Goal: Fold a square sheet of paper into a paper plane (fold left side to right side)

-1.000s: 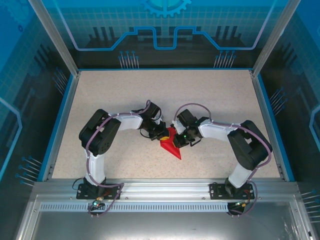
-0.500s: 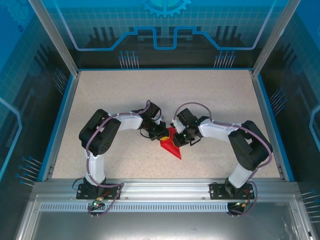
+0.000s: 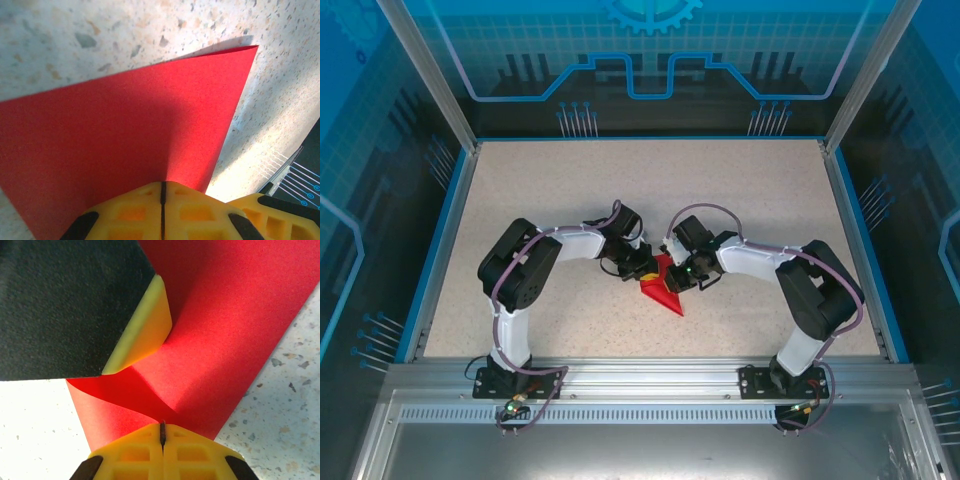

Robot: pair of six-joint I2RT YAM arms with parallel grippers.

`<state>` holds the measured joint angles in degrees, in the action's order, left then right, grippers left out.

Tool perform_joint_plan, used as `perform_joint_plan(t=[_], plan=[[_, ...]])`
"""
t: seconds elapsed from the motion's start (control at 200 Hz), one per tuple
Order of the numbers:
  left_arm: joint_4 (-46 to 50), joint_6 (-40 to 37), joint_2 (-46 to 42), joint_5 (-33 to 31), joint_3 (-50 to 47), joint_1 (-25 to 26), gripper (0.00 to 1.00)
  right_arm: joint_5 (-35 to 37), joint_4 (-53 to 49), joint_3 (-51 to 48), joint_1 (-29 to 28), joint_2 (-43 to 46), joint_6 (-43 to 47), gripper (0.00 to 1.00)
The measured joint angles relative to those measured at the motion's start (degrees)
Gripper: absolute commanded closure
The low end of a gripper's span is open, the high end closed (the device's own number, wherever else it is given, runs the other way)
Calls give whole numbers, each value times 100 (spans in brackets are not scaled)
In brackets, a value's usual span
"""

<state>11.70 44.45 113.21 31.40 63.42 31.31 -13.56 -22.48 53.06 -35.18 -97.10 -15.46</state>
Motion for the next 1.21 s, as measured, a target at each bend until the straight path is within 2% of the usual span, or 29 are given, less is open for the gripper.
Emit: perform_joint_plan(t=[0.45, 0.71, 0.865, 1.1, 1.205], plan=[[-20, 0, -4, 0, -17, 0, 92, 4, 11, -13, 9, -192, -20, 100], [-9, -42, -68, -70, -22, 35, 81, 7, 4, -13, 9, -195, -17, 100], [348, -157, -223, -229, -17, 35, 72, 4, 15, -13, 9, -201, -15, 100], [1027, -417, -599, -632, 22, -236, 71, 4, 20, -13, 9, -214, -17, 100], [1165, -452, -929, -739, -7, -310, 74, 4, 20, -11, 9, -214, -17, 100]])
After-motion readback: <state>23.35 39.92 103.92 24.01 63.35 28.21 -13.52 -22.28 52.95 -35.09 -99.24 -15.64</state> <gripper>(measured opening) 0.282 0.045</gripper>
